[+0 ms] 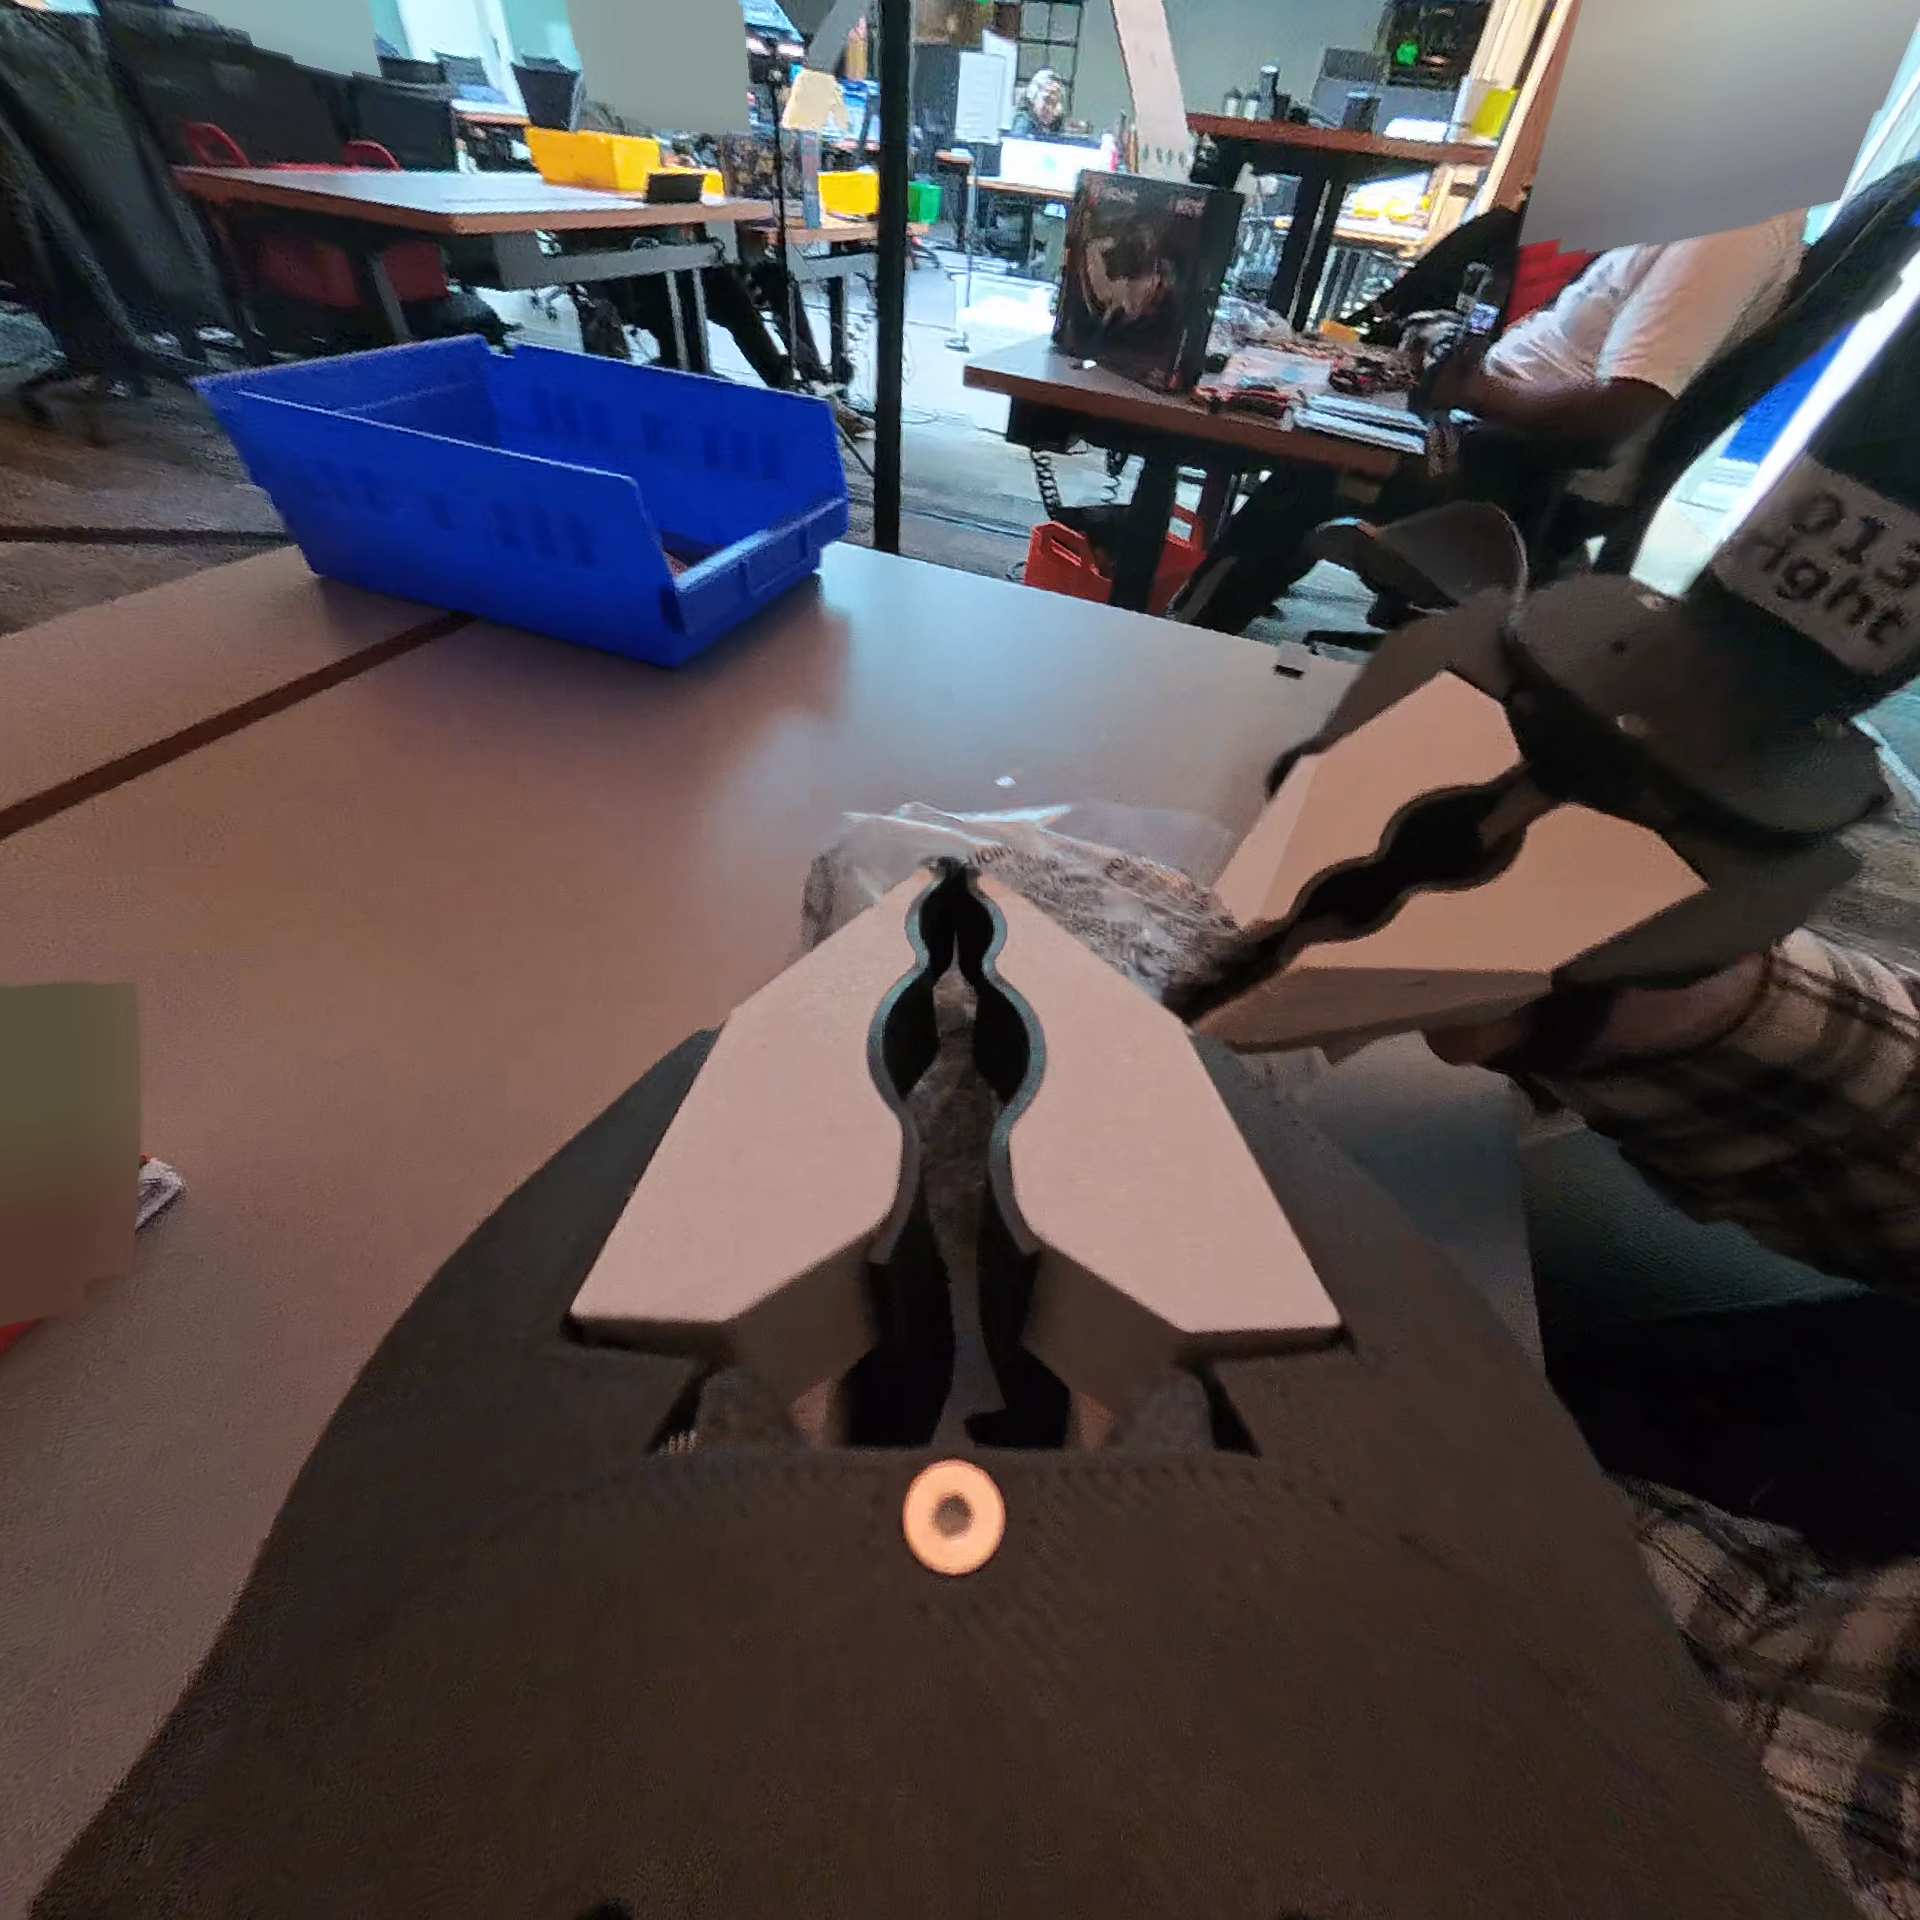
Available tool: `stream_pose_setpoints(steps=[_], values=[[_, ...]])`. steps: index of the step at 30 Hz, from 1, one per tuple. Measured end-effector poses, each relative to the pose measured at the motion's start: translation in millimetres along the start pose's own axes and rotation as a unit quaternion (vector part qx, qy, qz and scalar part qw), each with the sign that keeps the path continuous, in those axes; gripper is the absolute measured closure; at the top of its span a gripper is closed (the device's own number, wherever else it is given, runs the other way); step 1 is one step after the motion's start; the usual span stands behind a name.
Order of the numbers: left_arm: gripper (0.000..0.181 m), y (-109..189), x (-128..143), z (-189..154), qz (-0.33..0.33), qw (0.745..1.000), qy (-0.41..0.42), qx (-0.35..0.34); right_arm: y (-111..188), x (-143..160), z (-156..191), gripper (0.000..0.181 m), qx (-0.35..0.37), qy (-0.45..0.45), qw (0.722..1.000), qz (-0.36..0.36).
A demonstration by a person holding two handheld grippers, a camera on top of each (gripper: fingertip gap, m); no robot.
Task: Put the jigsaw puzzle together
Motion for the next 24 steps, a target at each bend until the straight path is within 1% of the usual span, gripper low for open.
stream_pose_setpoints(steps=[2, 5, 7, 8, 9, 10, 11, 13, 14, 16, 17, 18, 19, 20, 24], values=[[0.181, 0.8, -0.3, 8.4, -0.003, 1.0, 0.006, -0.025, -1.2, -2.4, 3.9, 0.181, 0.013, 0.01, 1.0, 0.0], [0.181, -8.3, 0.3, 15.6, 0.006, 0.998, 0.002, -0.06, -6.8, -1.3, 12.1, 0.181, 0.027, 0.026, 0.999, 0.008], [0.181, -5.7, 0.6, 27.4, 0.002, 0.997, 0.009, -0.08, -1.4, -2.3, 14.0, 0.181, 0.032, 0.023, 0.999, 0.002], [0.181, -3.7, 2.4, 38.4, 0.005, 0.994, 0.02, -0.107, 1.0, -3.7, 22.0, 0.181, 0.01, 0.033, 0.999, -0.002], [0.181, 3.3, 6.9, 61.4, 0.014, 0.985, 0.013, -0.169, 4.6, -9.5, 43.0, 0.181, -0.053, 0.043, 0.997, -0.022], [0.181, 12.9, 9.4, 80.0, 0.001, 0.984, 0.046, -0.172, 5.9, -10.7, 57.3, 0.181, -0.06, 0.065, 0.996, -0.013], [0.181, 23.8, 4.7, 84.2, -0.028, 0.987, 0.074, -0.137, 7.6, -6.1, 56.6, 0.181, -0.032, 0.076, 0.997, 0.002], [0.181, 31.3, -3.9, 68.8, -0.011, 0.992, 0.038, -0.118, 19.1, 7.5, 22.3, 0.181, -0.006, -0.013, 1.0, -0.008], [0.181, 30.4, -5.6, 60.5, 0.0, 0.994, 0.03, -0.107, 25.6, 10.6, 6.4, 0.181, 0.007, -0.038, 0.999, -0.009], [0.181, 33.0, -9.7, 53.7, 0.002, 0.994, 0.027, -0.11, 32.7, -0.7, -7.3, 0.179, 0.047, -0.026, 0.998, -0.026], [0.181, 32.7, -11.0, 50.3, 0.005, 0.994, 0.025, -0.11, 29.4, -5.2, -11.6, 0.156, 0.072, -0.016, 0.997, -0.018], [0.181, 29.2, -11.9, 43.3, 0.008, 0.995, 0.027, -0.093, 22.2, -7.0, -15.4, 0.142, 0.088, -0.009, 0.996, 0.002], [0.181, 25.1, -12.5, 35.8, 0.009, 0.996, 0.025, -0.081, 14.1, -8.1, -18.7, 0.128, 0.1, -0.009, 0.995, 0.015], [0.181, 21.8, -12.7, 29.0, 0.013, 0.997, 0.02, -0.075, 6.9, -10.3, -21.1, 0.121, 0.105, -0.013, 0.994, 0.015], [0.181, 15.7, -14.5, 5.0, 0.014, 0.999, 0.011, -0.027, -16.5, -6.8, -36.2, 0.134, 0.109, -0.025, 0.993, 0.029]])
Point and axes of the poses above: each gripper's, where its closed fingertips meet, y back along the fingers, x out of its underside, z = x × y across the jaws, the point moved 6 cm from there along y, back along the fingers, and after that the axes turned 6 degrees about z, right-handed, at the moved point
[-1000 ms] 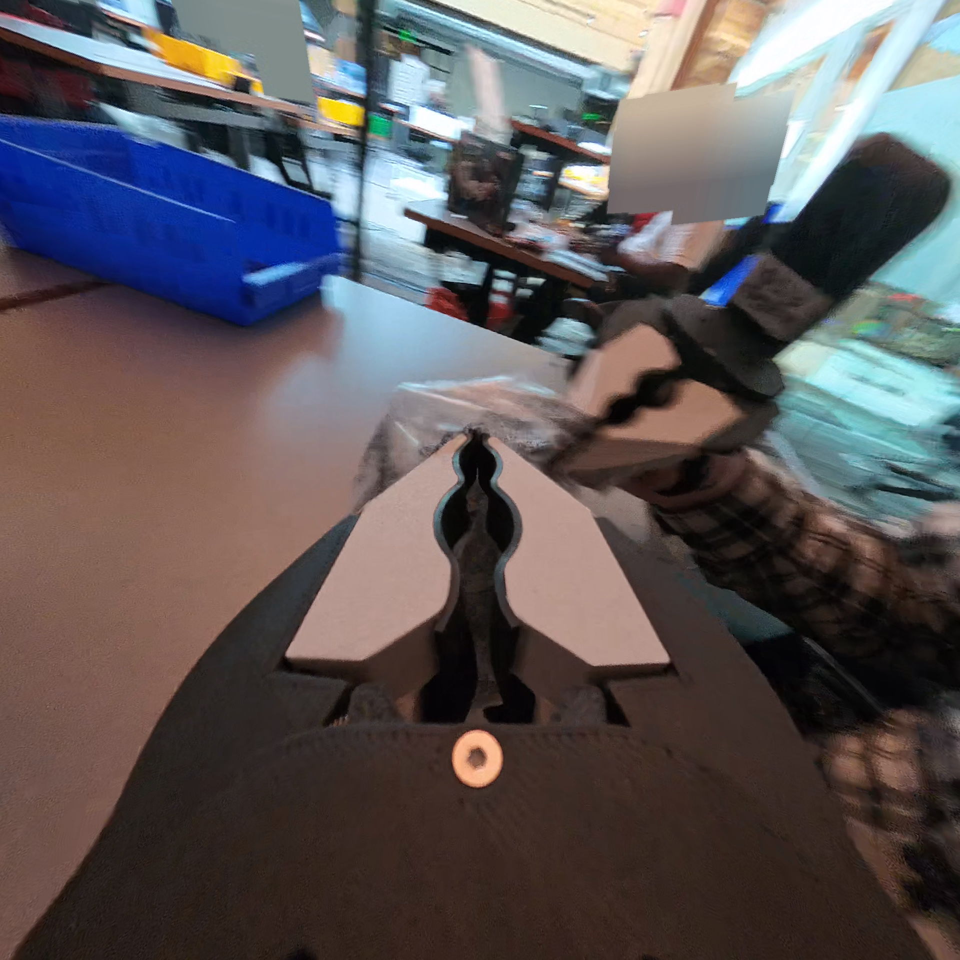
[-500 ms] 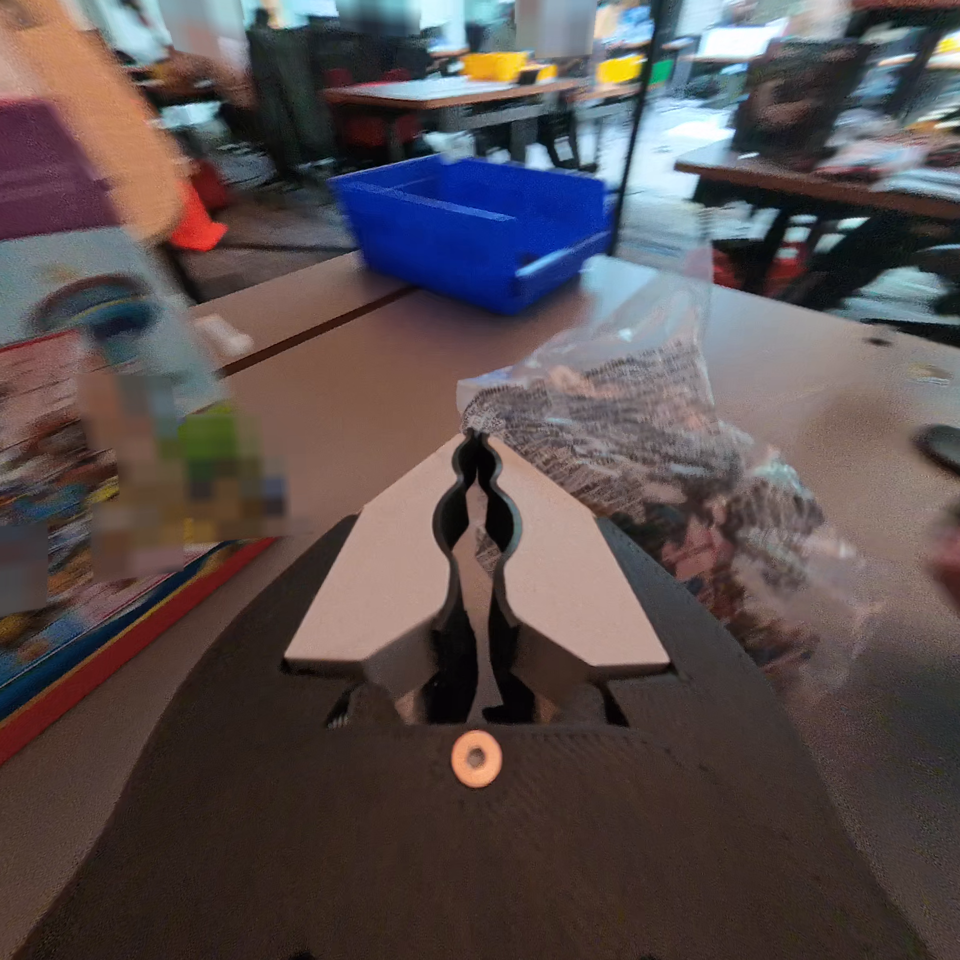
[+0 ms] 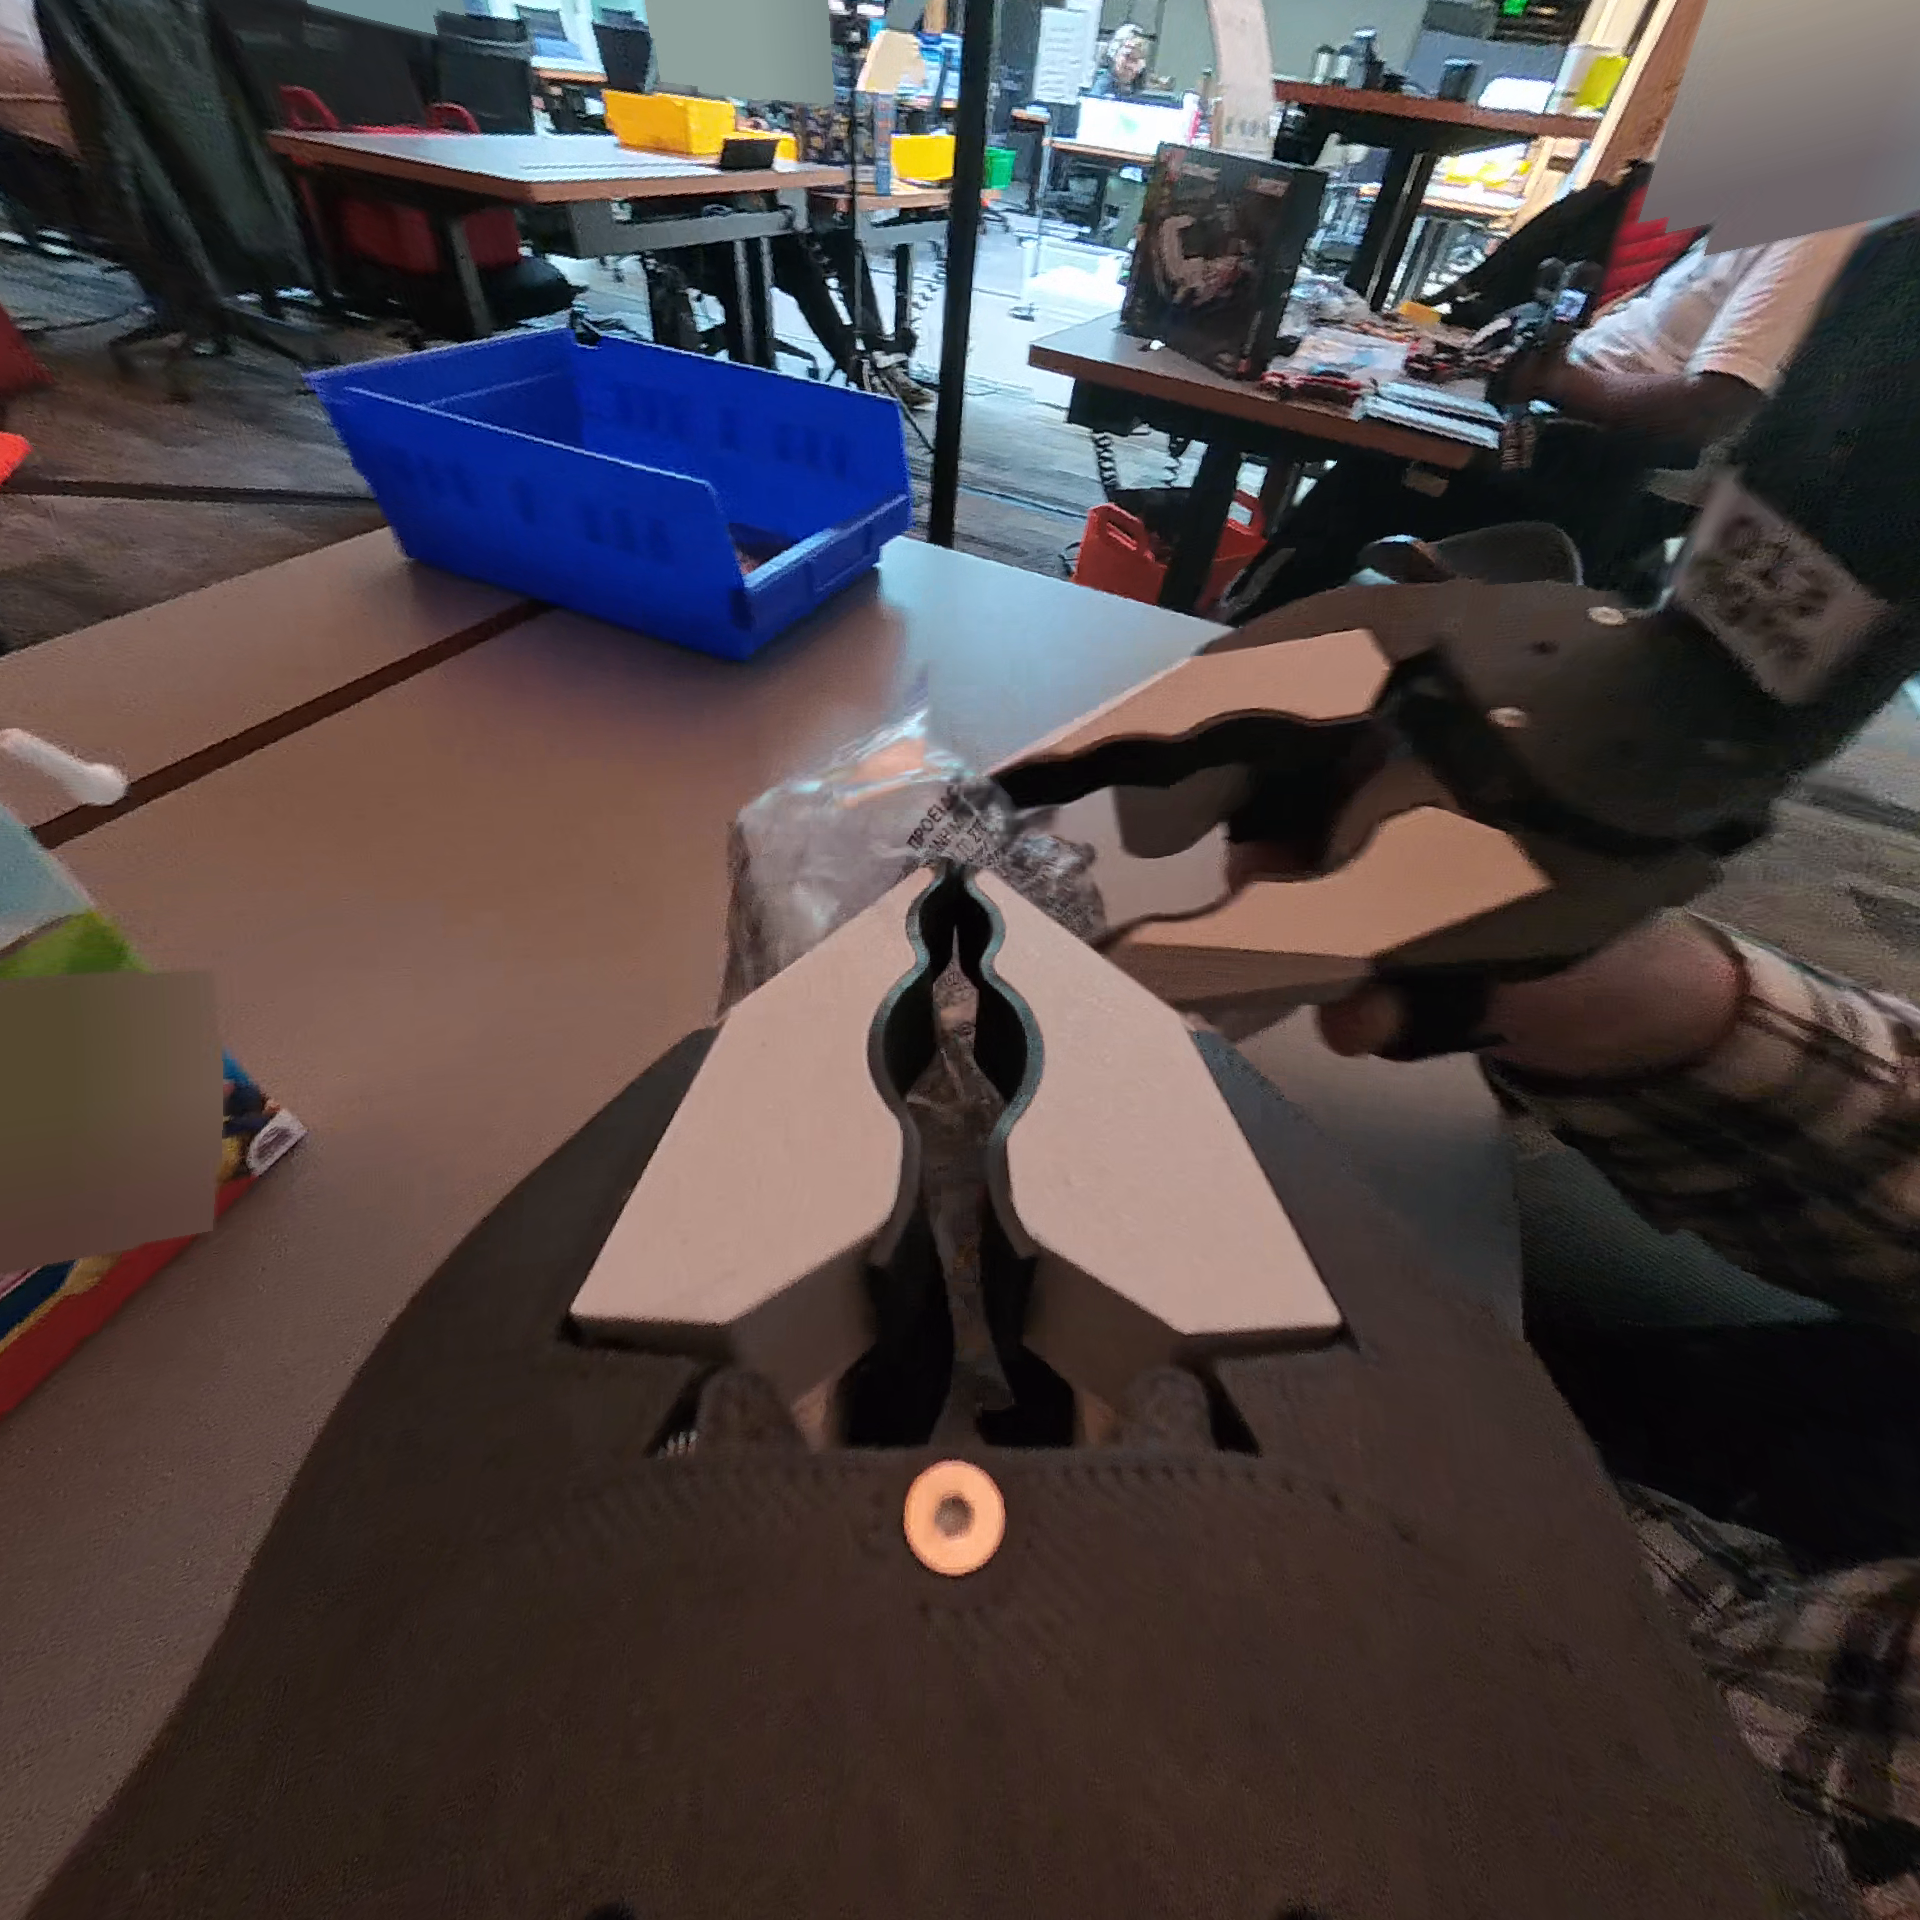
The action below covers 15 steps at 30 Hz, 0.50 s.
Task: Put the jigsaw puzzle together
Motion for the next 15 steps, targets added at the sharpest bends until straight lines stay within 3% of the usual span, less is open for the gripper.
stream_pose_setpoints(steps=[3, 8, 15], values=[[0.181, -2.4, 0.8, -8.0, 0.005, 1.0, -0.012, 0.021, -6.1, 4.5, -3.3, 0.181, -0.039, -0.01, 0.999, -0.003], [0.181, -7.3, 5.7, -18.6, -0.003, 0.997, -0.023, 0.067, -3.4, 5.6, -13.9, 0.181, -0.053, -0.045, 0.998, 0.002], [0.181, -9.6, 11.5, -11.1, -0.003, 0.998, -0.022, 0.052, -17.9, 12.5, -22.5, 0.181, -0.071, -0.07, 0.995, 0.014]])
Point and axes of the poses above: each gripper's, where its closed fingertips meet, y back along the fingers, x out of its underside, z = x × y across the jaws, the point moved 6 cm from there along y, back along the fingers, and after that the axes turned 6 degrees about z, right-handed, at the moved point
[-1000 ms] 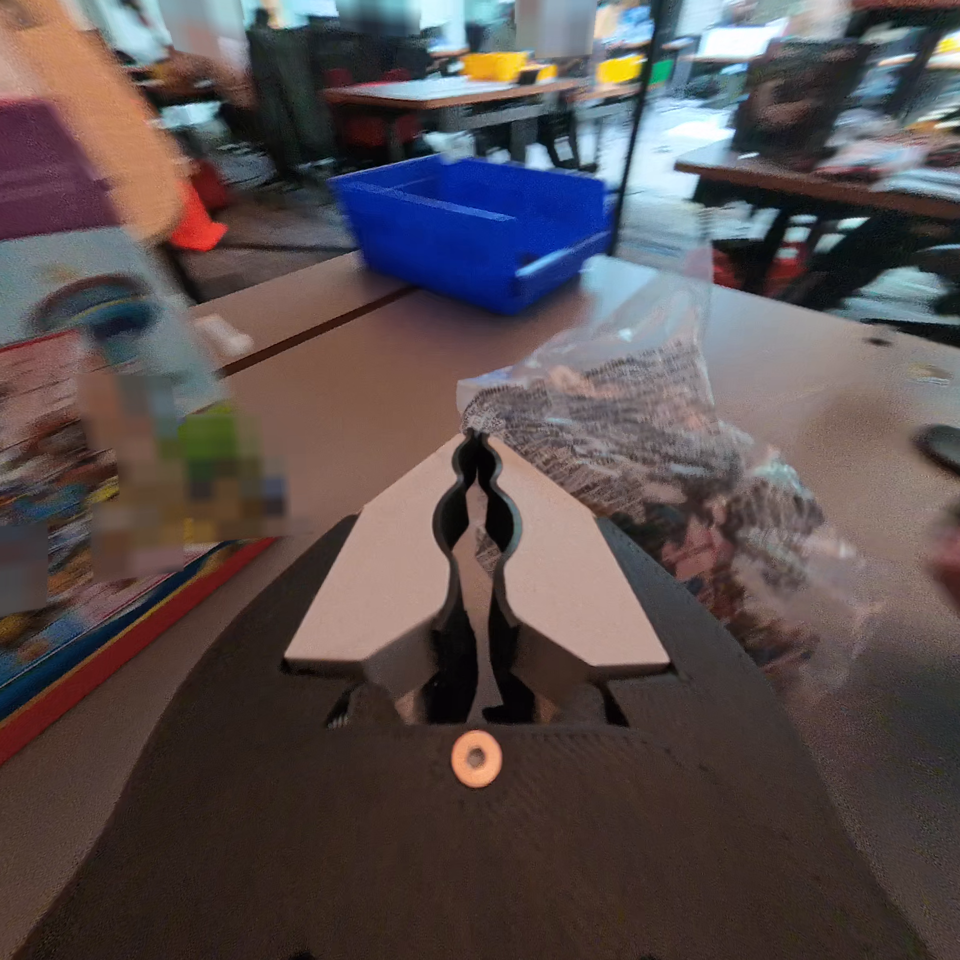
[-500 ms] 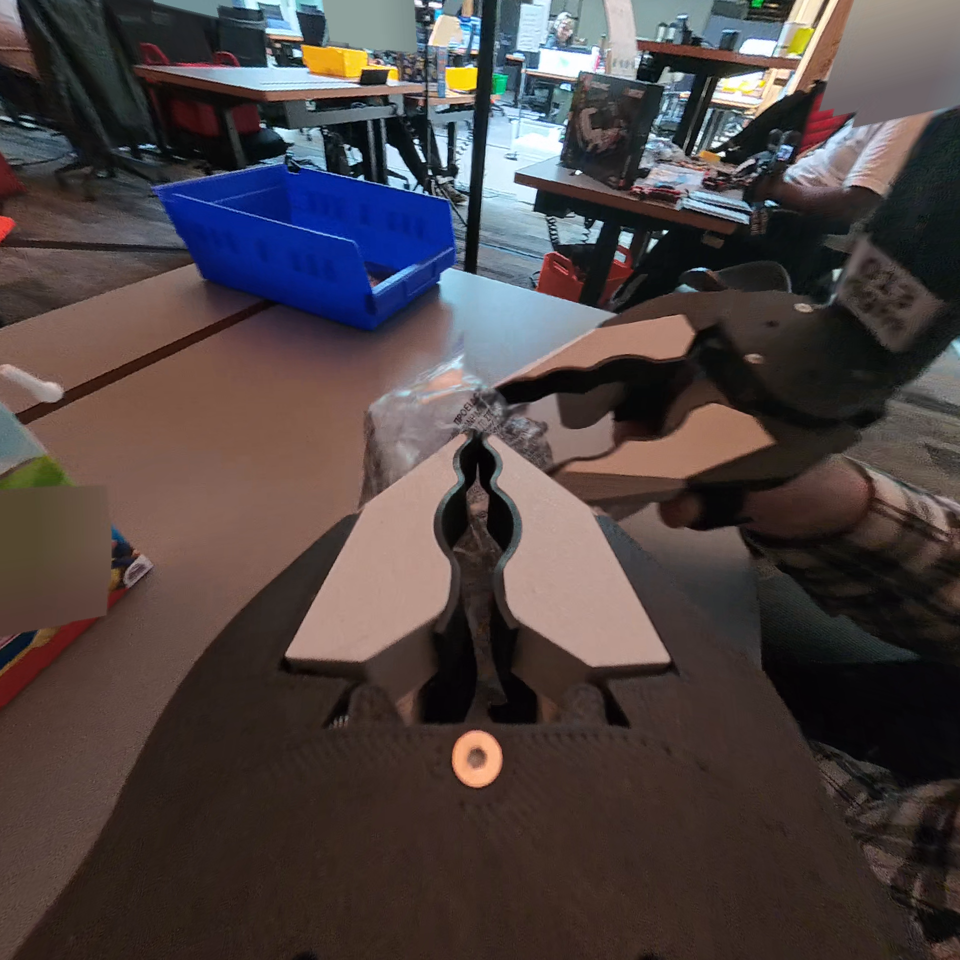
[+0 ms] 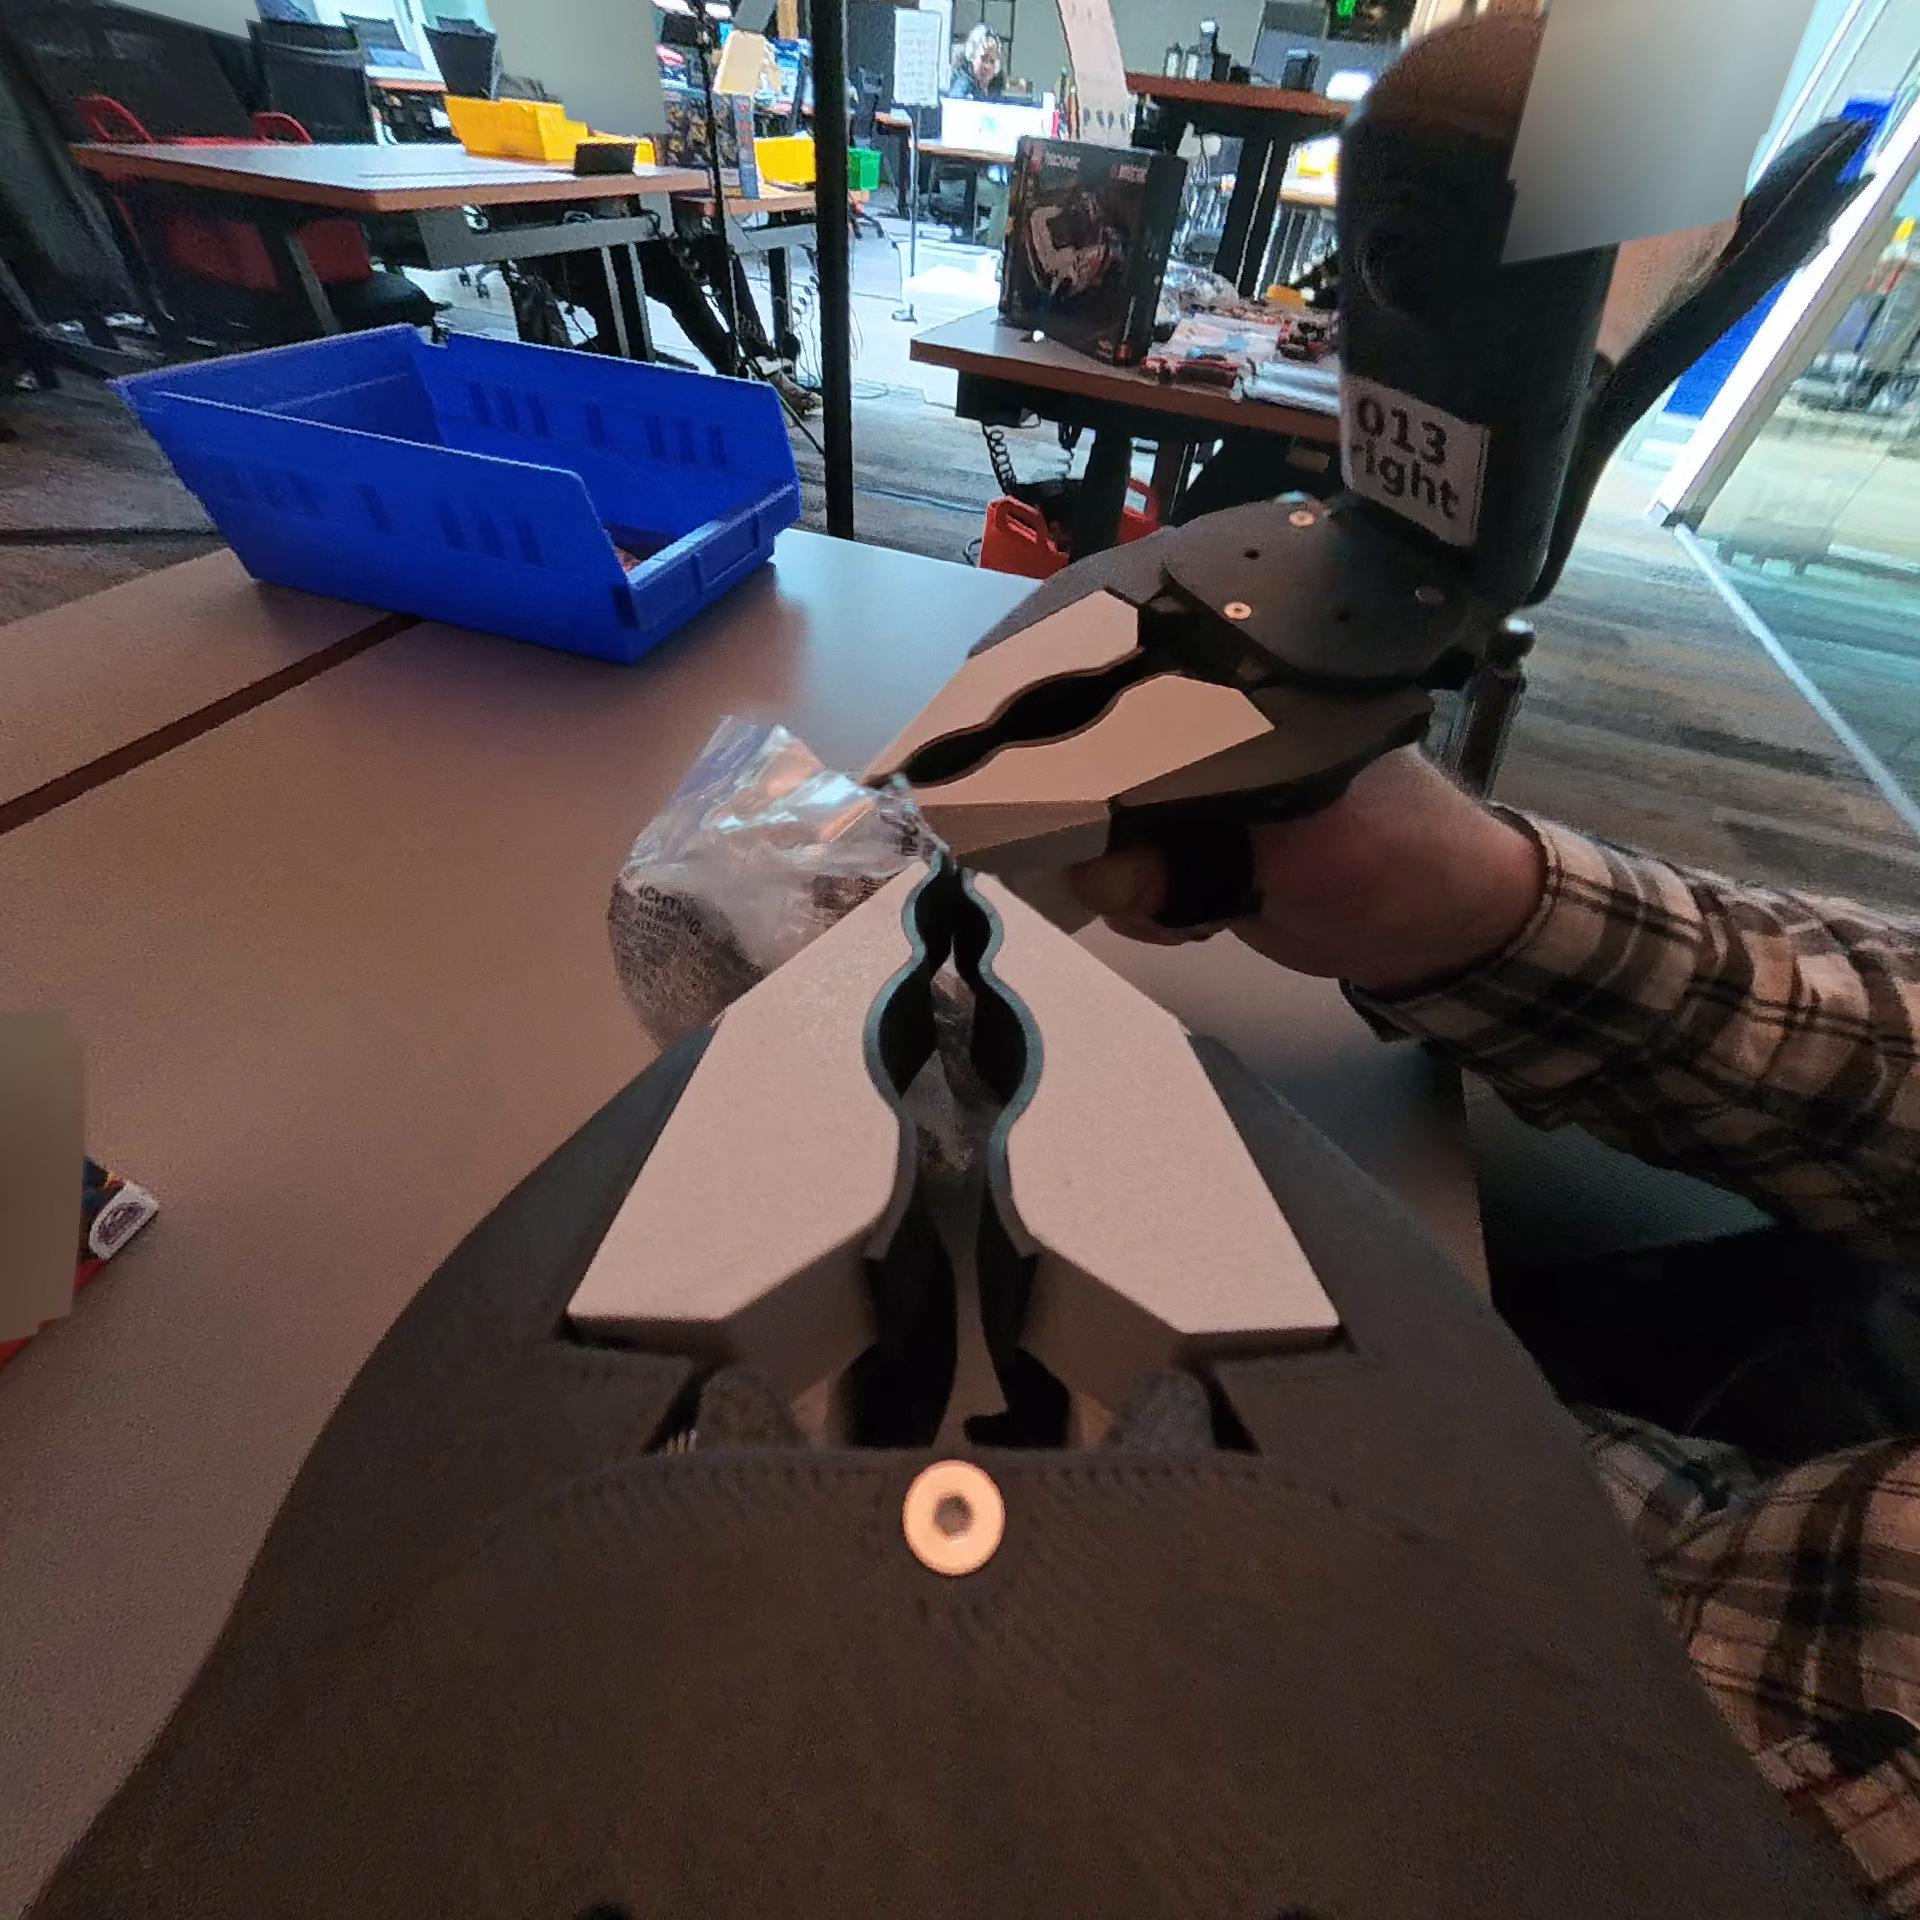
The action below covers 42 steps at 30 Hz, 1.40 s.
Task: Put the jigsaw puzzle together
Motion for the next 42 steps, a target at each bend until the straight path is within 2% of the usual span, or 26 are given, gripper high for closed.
stream_pose_setpoints(steps=[2, 4, 5, 7, 8, 11, 13, 15, 18, 20, 22, 25, 27, 30, 32, 35, 40, 42], values=[[0.181, 7.3, -0.5, 10.2, -0.017, 0.999, 0.039, 0.021, 3.2, -3.6, -0.1, 0.181, -0.024, 0.006, 0.999, -0.02], [0.181, 8.7, 7.0, 17.9, 0.008, 0.996, 0.07, 0.048, 3.7, -1.9, 1.1, 0.181, -0.055, 0.008, 0.998, -0.015], [0.181, 9.0, 13.5, 24.5, 0.021, 0.996, 0.078, 0.042, 3.2, 1.6, -1.3, 0.175, -0.069, -0.007, 0.998, 0.001], [0.181, 15.1, 22.6, 36.0, 0.013, 0.994, 0.1, 0.043, 11.8, 2.4, -10.2, 0.149, -0.08, -0.031, 0.996, -0.006], [0.181, 20.2, 25.2, 41.0, 0.003, 0.993, 0.112, 0.043, 17.4, 4.1, -14.6, 0.147, -0.079, -0.031, 0.996, -0.002], [0.174, 32.5, 35.3, 55.6, 0.007, 0.992, 0.124, 0.013, 23.9, 22.0, -30.6, 0.142, -0.055, -0.018, 0.996, 0.066], [0.166, 41.9, 38.4, 61.5, 0.018, 0.994, 0.102, -0.044, 26.3, 38.6, -38.7, 0.149, -0.044, 0.0, 0.991, 0.124], [0.152, 48.9, 37.8, 62.2, 0.029, 0.992, 0.091, -0.078, 26.9, 50.6, -40.9, 0.152, -0.055, 0.008, 0.986, 0.156], [0.148, 55.6, 26.9, 50.8, 0.041, 0.991, 0.033, -0.121, 24.9, 64.7, -42.2, 0.15, -0.06, 0.018, 0.977, 0.205], [0.148, 45.6, 17.4, 30.7, 0.061, 0.992, -0.015, -0.111, 20.4, 69.2, -37.2, 0.149, -0.085, 0.015, 0.973, 0.215], [0.147, 20.7, 18.2, 10.4, 0.098, 0.993, -0.031, -0.065, 15.5, 71.0, -31.7, 0.15, -0.1, 0.023, 0.97, 0.219], [0.142, -21.8, 33.7, -1.7, 0.165, 0.985, -0.046, -0.034, 7.8, 71.6, -21.0, 0.158, -0.118, 0.028, 0.968, 0.22], [0.141, -42.9, 45.8, 1.7, 0.201, 0.978, -0.035, -0.028, 4.6, 73.2, -14.5, 0.166, -0.121, 0.039, 0.968, 0.218], [0.17, -56.9, 57.7, 10.3, 0.22, 0.975, -0.028, -0.031, 4.7, 74.5, -6.2, 0.181, -0.136, 0.044, 0.969, 0.2], [0.181, -56.0, 58.9, 12.7, 0.215, 0.976, -0.03, -0.023, 5.6, 75.9, -6.1, 0.181, -0.132, 0.043, 0.973, 0.186], [0.181, -52.2, 58.8, 14.2, 0.184, 0.983, 0.006, 0.004, 6.8, 74.1, -7.0, 0.181, -0.126, 0.033, 0.977, 0.168], [0.181, -41.1, 45.8, 12.7, 0.097, 0.992, 0.057, 0.056, 5.2, 67.0, -9.2, 0.177, -0.093, 0.033, 0.985, 0.143], [0.181, -41.1, 43.5, 10.6, 0.089, 0.991, 0.069, 0.074, 2.1, 63.3, -8.2, 0.179, -0.083, 0.034, 0.987, 0.13]])
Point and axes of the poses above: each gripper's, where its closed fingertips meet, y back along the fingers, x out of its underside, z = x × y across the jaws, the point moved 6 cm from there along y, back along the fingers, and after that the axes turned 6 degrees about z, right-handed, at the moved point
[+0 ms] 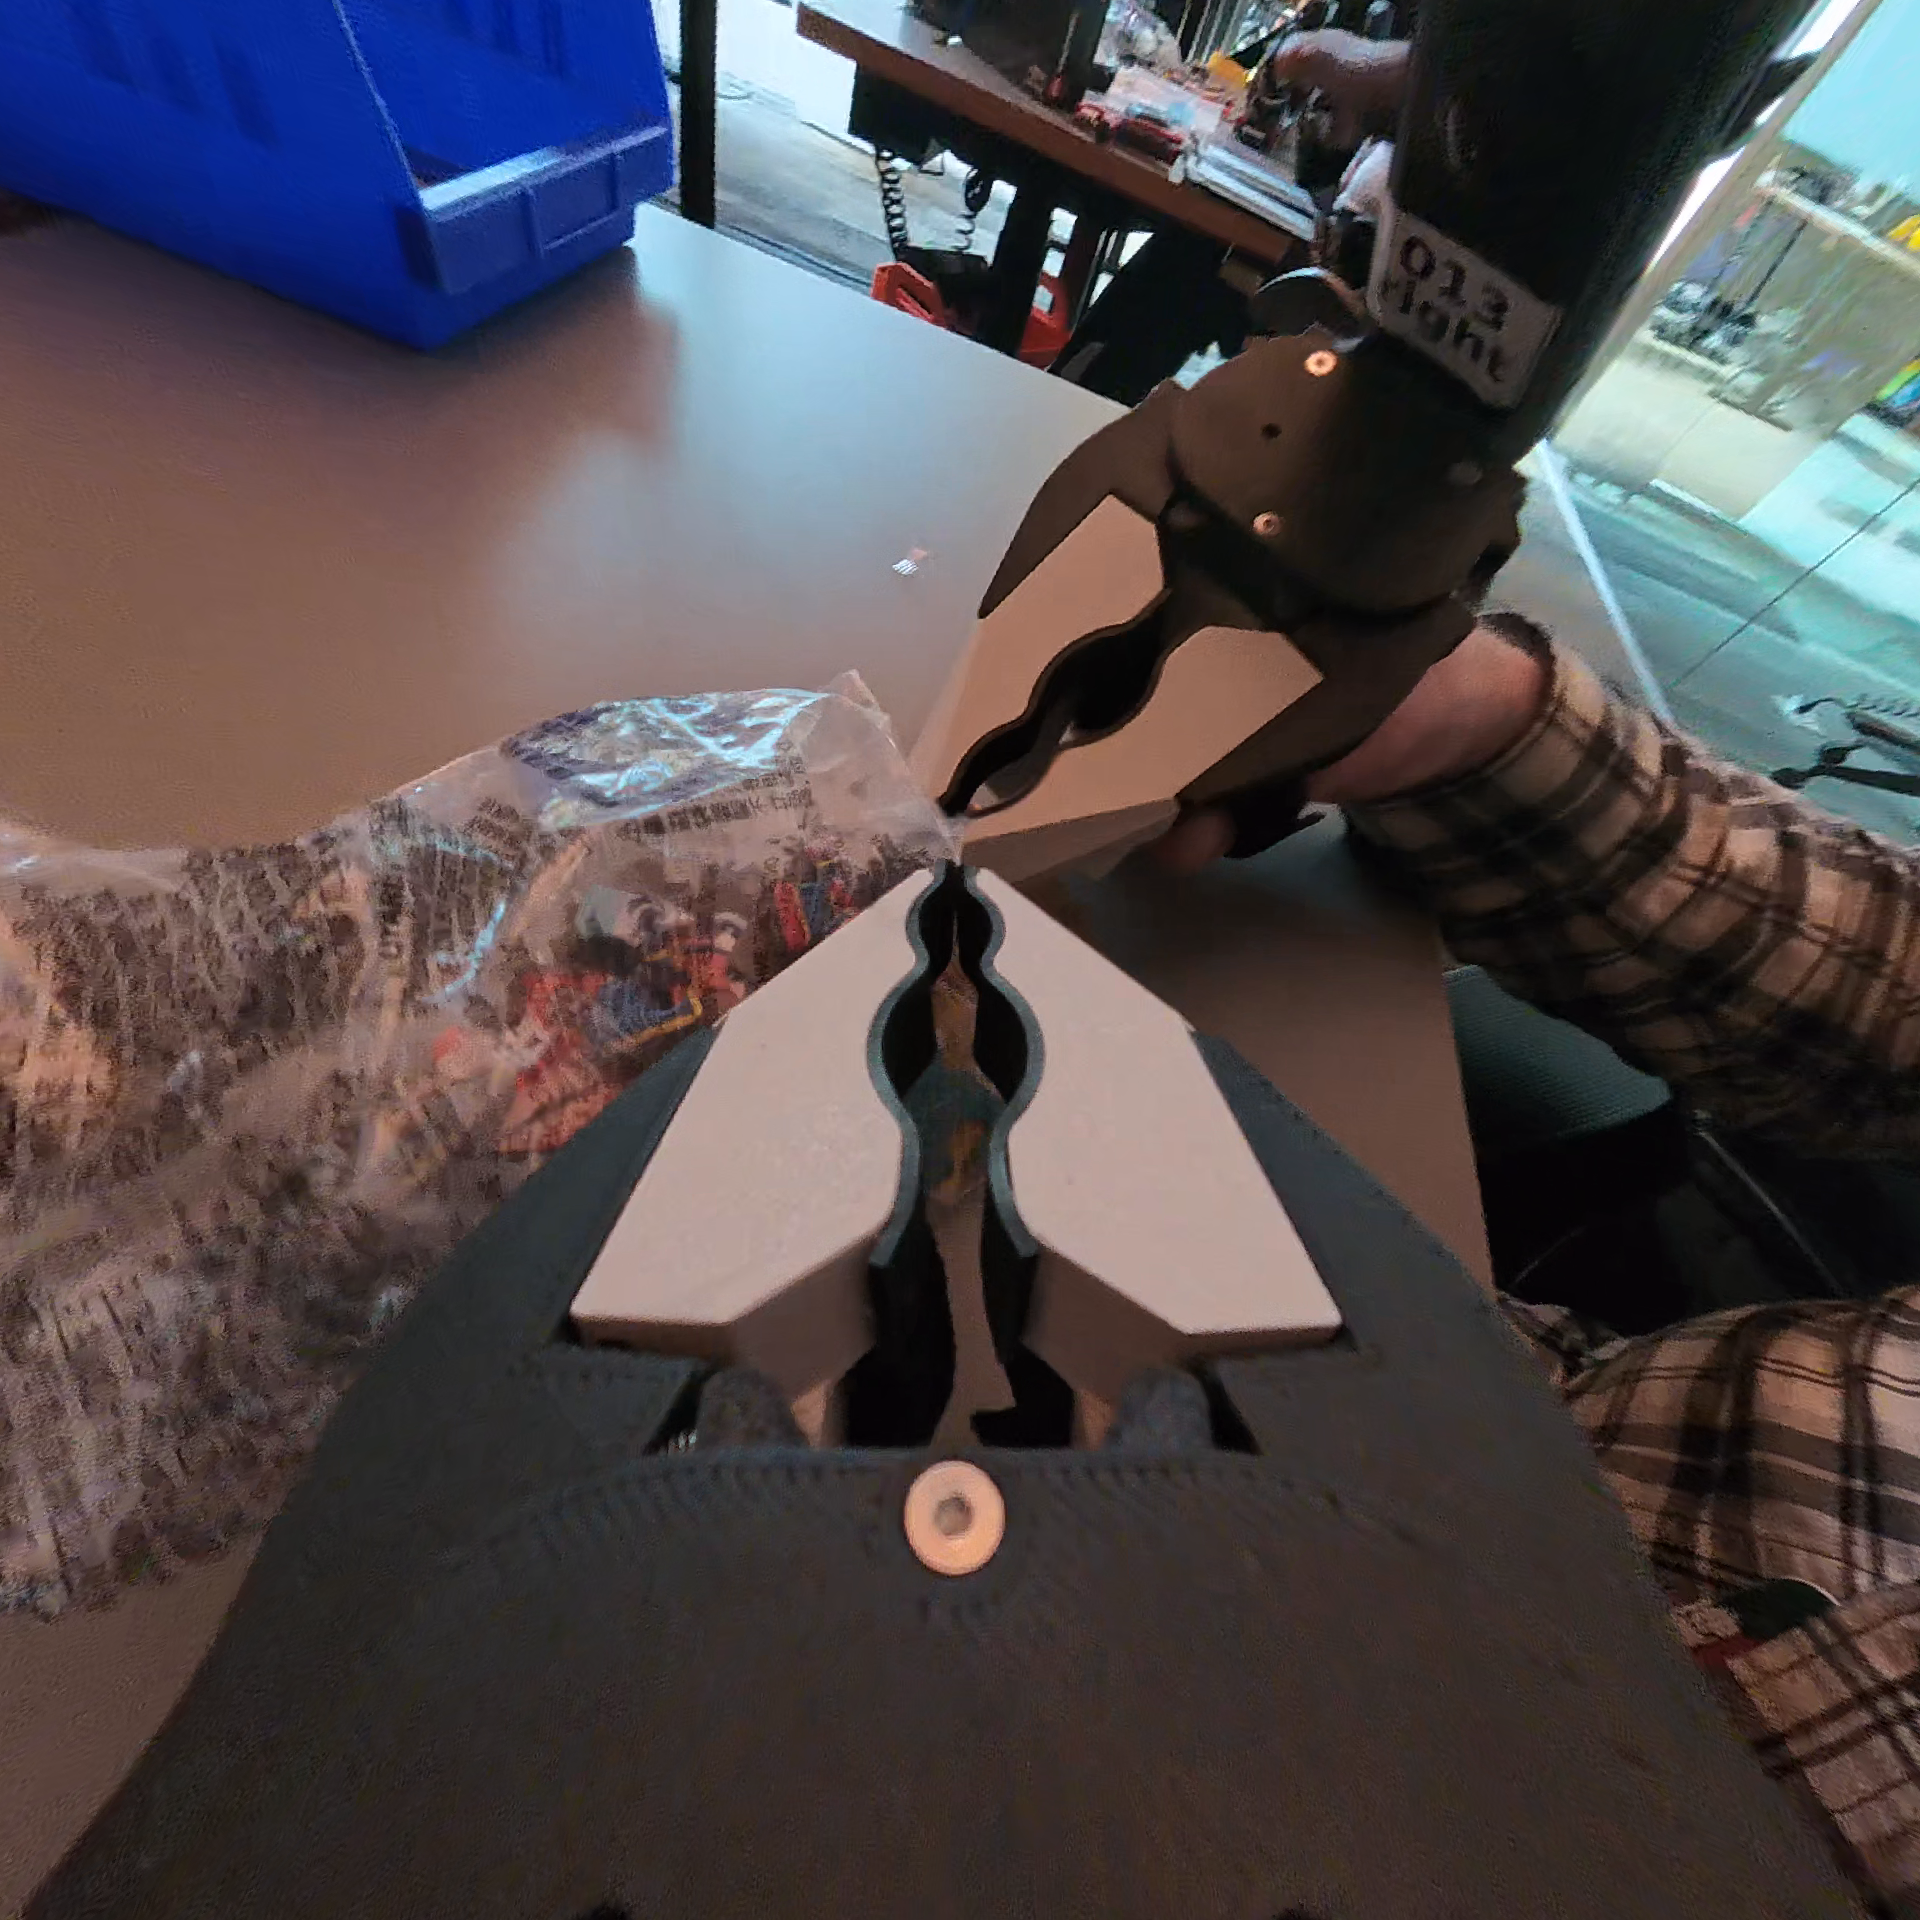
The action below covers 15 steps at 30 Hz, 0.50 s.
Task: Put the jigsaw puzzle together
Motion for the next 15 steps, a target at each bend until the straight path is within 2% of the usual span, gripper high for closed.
stream_pose_setpoints(steps=[3, 12, 15], values=[[0.181, -1.9, -1.4, -4.3, -0.008, 1.0, 0.004, 0.021, 0.2, -7.9, 0.2, 0.181, 0.01, -0.008, 1.0, -0.024], [0.181, 8.9, -1.1, -0.4, -0.014, 1.0, -0.008, 0.002, -1.3, -14.8, -9.5, 0.181, 0.027, -0.077, 0.996, -0.038], [0.181, 16.2, -0.3, 4.9, -0.027, 1.0, 0.006, 0.011, 1.0, -17.2, -10.6, 0.181, 0.039, -0.067, 0.996, -0.04]])
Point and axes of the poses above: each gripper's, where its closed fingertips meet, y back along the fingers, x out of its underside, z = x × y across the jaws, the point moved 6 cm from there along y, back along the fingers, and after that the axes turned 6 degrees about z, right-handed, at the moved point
